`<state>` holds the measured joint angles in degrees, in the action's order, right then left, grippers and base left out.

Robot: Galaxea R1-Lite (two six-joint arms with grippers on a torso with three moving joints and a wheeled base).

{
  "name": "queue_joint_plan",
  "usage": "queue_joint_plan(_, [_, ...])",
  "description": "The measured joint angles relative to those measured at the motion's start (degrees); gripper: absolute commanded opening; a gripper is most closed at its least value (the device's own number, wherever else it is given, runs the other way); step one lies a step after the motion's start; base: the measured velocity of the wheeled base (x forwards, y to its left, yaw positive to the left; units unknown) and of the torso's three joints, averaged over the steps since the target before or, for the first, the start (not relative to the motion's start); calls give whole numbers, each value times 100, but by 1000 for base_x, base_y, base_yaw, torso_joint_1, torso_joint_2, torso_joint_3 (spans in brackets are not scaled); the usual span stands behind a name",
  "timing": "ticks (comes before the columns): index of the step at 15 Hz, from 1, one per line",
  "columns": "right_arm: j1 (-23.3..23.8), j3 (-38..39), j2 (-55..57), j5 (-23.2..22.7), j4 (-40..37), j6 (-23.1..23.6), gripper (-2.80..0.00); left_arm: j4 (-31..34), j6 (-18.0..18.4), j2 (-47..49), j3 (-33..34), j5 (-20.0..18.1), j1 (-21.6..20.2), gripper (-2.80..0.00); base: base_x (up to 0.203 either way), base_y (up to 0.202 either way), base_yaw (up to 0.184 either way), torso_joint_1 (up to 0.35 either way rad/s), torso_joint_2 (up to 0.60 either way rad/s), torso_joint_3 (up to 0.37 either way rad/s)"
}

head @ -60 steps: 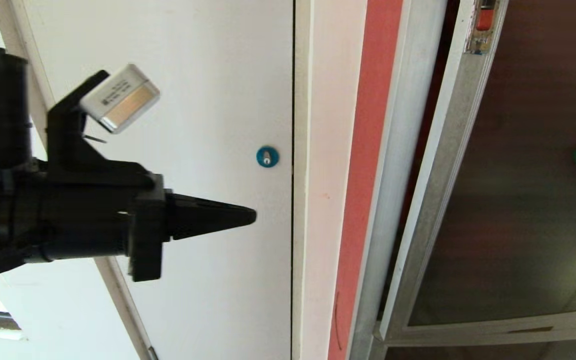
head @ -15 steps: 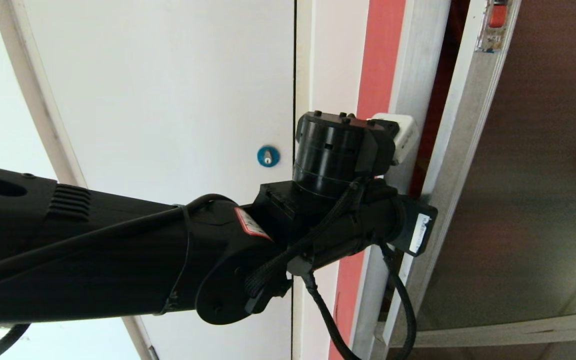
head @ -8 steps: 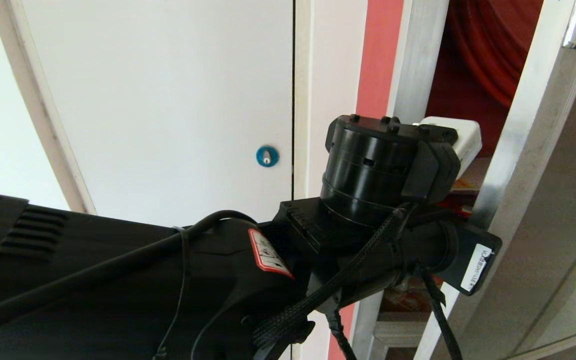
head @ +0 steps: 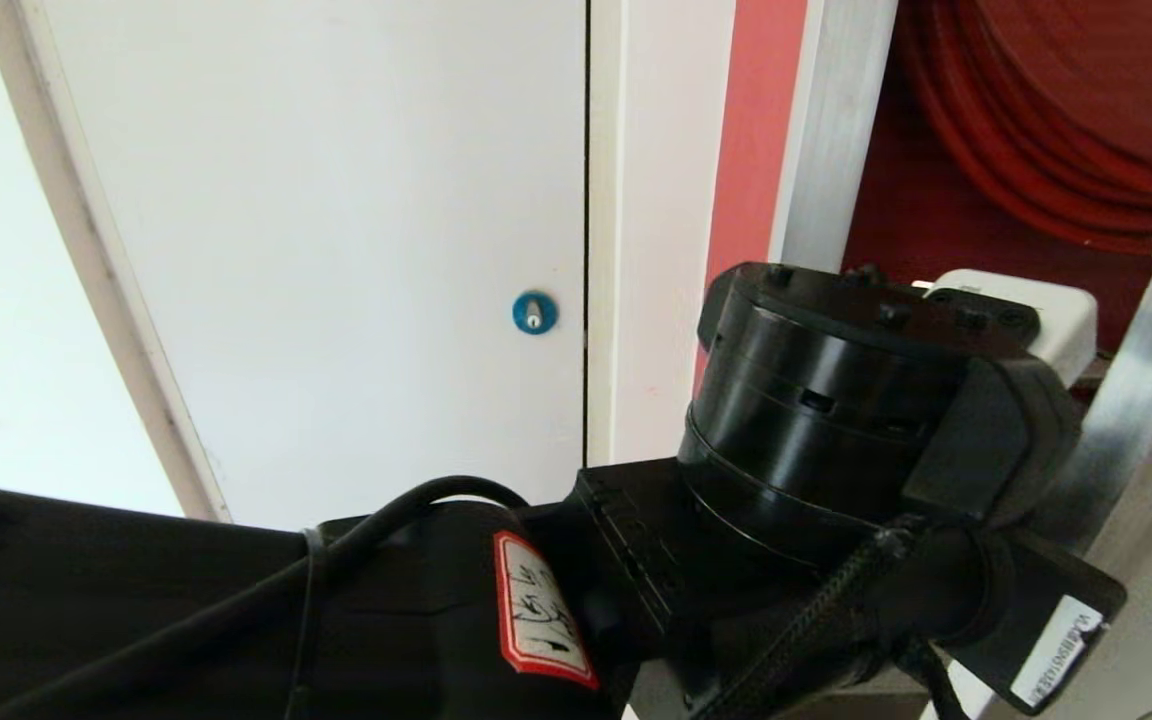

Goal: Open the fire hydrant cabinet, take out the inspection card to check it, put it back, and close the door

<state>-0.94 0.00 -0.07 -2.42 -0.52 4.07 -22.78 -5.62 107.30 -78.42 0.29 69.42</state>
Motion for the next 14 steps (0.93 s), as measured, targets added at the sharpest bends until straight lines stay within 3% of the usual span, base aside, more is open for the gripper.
queue_joint_plan(14, [0, 0, 0, 1, 0, 2, -280, 16, 190, 78, -107, 41, 781, -280, 0, 0, 0, 0, 0, 0])
